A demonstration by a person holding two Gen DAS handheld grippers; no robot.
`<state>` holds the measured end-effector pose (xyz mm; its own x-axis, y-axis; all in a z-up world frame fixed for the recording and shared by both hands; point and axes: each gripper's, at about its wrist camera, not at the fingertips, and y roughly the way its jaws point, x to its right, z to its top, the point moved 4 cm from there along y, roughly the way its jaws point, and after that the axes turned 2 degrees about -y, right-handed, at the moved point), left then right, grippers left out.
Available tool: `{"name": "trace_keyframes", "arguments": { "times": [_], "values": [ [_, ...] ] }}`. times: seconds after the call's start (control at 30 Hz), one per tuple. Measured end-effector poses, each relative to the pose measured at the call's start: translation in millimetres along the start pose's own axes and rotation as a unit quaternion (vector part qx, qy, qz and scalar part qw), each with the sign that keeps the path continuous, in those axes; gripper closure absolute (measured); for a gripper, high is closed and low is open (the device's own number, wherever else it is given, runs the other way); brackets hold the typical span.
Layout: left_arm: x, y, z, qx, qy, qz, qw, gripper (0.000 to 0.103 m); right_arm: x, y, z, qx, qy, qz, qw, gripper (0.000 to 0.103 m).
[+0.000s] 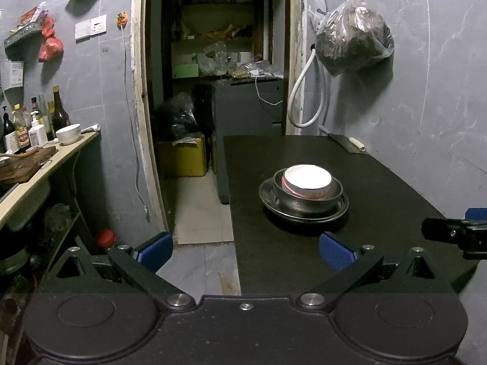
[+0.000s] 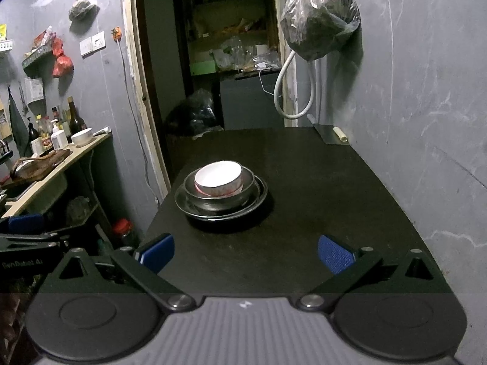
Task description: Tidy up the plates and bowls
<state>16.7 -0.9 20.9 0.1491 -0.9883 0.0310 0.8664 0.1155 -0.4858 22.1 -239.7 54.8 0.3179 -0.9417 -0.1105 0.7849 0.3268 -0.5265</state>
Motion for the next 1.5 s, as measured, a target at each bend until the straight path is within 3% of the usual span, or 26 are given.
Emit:
{"name": "trace_keyframes", "arguments": {
  "times": [1.5],
  "values": [
    [-3, 13, 0, -0.012, 0.001, 0.004, 0.9999, 0.001, 5, 12, -2, -0.023, 0.005, -0.016, 1.000, 0.000]
  ]
}}
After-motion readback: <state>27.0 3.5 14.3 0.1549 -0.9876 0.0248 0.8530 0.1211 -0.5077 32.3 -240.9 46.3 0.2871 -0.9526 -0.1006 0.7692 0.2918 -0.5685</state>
